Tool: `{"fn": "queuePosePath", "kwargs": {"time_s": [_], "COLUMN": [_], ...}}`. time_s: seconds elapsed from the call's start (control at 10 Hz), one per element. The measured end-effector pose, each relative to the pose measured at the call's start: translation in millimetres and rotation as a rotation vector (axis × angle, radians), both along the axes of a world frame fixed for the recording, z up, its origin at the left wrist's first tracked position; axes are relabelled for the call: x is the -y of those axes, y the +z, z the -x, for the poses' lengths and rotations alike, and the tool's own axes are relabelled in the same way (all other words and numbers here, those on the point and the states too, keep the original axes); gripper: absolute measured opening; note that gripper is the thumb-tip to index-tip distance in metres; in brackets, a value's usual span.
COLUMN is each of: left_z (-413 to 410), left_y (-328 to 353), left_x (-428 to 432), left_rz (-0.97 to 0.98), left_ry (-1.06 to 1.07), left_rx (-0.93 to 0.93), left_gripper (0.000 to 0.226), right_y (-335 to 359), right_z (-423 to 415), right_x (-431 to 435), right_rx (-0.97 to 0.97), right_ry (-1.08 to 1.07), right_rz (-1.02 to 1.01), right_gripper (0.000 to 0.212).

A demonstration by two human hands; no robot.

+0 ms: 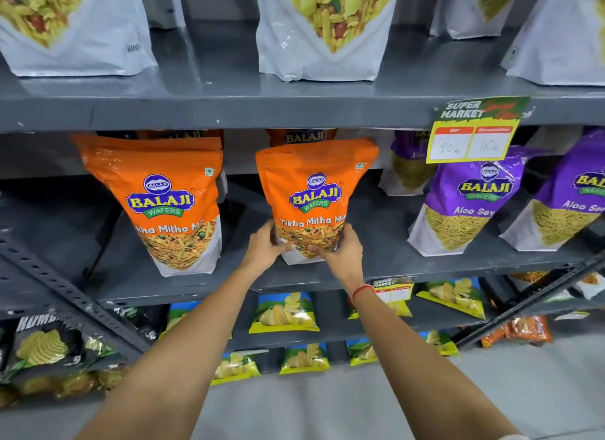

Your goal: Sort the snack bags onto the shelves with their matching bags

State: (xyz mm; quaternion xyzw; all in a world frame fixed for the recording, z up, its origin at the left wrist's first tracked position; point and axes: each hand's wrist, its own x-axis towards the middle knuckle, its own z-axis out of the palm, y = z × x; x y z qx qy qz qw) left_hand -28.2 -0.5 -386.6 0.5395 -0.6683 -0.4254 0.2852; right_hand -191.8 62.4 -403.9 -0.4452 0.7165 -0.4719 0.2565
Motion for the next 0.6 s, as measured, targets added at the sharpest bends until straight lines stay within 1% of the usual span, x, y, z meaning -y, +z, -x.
{"fn": "queuePosePath", "kwargs": {"time_s": [0.3, 0.5, 0.6], "left_z": [2, 0, 2], "left_y": [-4, 4, 15], "left_x": [-7, -14, -22], "left_rz": [-0.013, -0.019, 0.029], "left_ry": [-0.032, -0.070, -0.062], "left_rx": [-0.036, 0.055, 0.126], "left_gripper": [0.058, 0.064, 0.071], "right_y": [-8, -3, 7], "right_z": [1, -1, 0], "right_x": [-7, -17, -22], "right_rx": [-0.004, -0.032, -0.051], "right_ry": [-0.024, -0.019, -0.017], "right_rz": [-0.003, -0.035, -0.023], "right_gripper": [0.080, 0.085, 0.095]}}
